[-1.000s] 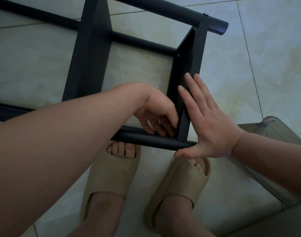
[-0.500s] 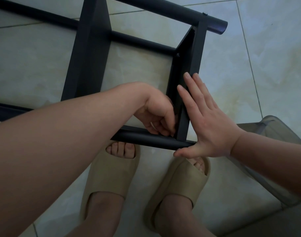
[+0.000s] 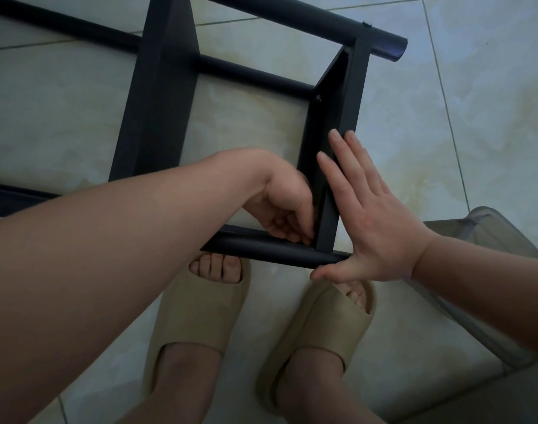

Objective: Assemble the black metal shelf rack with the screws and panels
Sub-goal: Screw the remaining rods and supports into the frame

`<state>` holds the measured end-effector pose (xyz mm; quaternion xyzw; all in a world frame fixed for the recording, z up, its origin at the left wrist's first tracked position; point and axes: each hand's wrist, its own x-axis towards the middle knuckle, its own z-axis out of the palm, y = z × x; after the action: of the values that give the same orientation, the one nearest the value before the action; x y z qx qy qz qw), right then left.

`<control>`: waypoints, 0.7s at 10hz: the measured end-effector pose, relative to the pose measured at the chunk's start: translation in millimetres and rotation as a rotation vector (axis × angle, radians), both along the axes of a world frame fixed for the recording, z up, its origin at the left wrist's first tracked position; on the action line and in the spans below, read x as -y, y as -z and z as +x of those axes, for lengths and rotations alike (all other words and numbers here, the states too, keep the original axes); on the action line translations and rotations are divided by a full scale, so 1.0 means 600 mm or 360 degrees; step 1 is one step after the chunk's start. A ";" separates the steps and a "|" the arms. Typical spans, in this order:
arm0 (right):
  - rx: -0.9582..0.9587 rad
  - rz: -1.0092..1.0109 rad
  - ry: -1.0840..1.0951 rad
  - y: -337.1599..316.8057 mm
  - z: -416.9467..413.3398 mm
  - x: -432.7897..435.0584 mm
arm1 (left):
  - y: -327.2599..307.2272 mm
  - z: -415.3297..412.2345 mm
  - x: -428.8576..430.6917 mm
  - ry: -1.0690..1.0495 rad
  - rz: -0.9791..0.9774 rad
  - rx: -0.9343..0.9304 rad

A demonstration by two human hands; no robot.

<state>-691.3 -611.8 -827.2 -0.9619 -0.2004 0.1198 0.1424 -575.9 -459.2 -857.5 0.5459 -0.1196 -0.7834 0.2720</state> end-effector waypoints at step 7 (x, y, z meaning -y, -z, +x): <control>-0.0010 0.0005 0.0001 -0.001 0.000 -0.001 | -0.003 -0.002 -0.003 -0.0096 0.0023 -0.0092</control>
<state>-691.2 -611.4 -826.8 -0.9613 -0.1999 0.1223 0.1446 -576.9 -457.6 -855.8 0.5284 -0.0895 -0.7911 0.2950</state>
